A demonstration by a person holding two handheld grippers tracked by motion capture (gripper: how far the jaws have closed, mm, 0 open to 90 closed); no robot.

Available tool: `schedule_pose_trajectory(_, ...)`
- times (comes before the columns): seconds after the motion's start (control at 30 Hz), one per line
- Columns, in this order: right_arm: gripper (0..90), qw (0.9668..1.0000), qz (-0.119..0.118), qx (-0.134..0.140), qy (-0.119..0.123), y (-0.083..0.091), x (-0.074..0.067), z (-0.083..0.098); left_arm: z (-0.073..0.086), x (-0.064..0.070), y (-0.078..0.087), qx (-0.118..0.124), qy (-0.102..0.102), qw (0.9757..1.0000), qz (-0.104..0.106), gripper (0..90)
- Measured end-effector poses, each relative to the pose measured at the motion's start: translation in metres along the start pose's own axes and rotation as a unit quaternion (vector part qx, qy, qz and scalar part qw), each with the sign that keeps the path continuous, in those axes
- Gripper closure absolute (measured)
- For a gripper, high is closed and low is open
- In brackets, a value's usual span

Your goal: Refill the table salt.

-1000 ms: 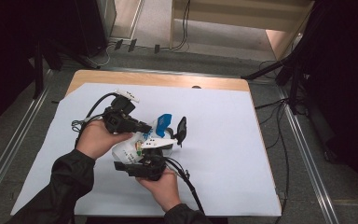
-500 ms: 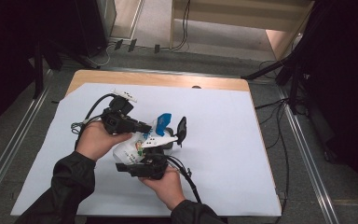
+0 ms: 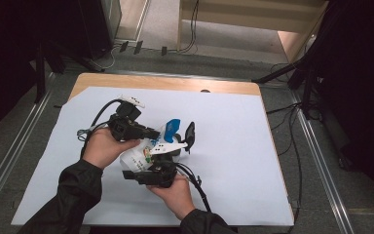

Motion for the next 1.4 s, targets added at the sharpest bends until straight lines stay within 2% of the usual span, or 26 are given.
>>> schedule_pose_trajectory(0.17,59.6,0.9999,-0.005,0.002,-0.010,0.0003,-0.0014,-0.0017,-0.0003,-0.0001,0.0000,0.006,-0.002,1.0000,-0.002,88.4)
schedule_pose_trajectory(1.4,59.9,1.0000,-0.002,-0.001,-0.003,-0.0003,-0.0017,-0.0027,-0.0004,-0.0006,-0.0004,0.003,-0.005,1.0000,-0.007,88.5)
Point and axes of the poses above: each handheld gripper's, and its own axes: y roughly backward along the jaws, z roughly out of its underside, x roughly to its right, the point moved 4 cm from there along -y, roughly forward along the jaws, and after that the axes turned 8 degrees about x, right-handed, at the moved point
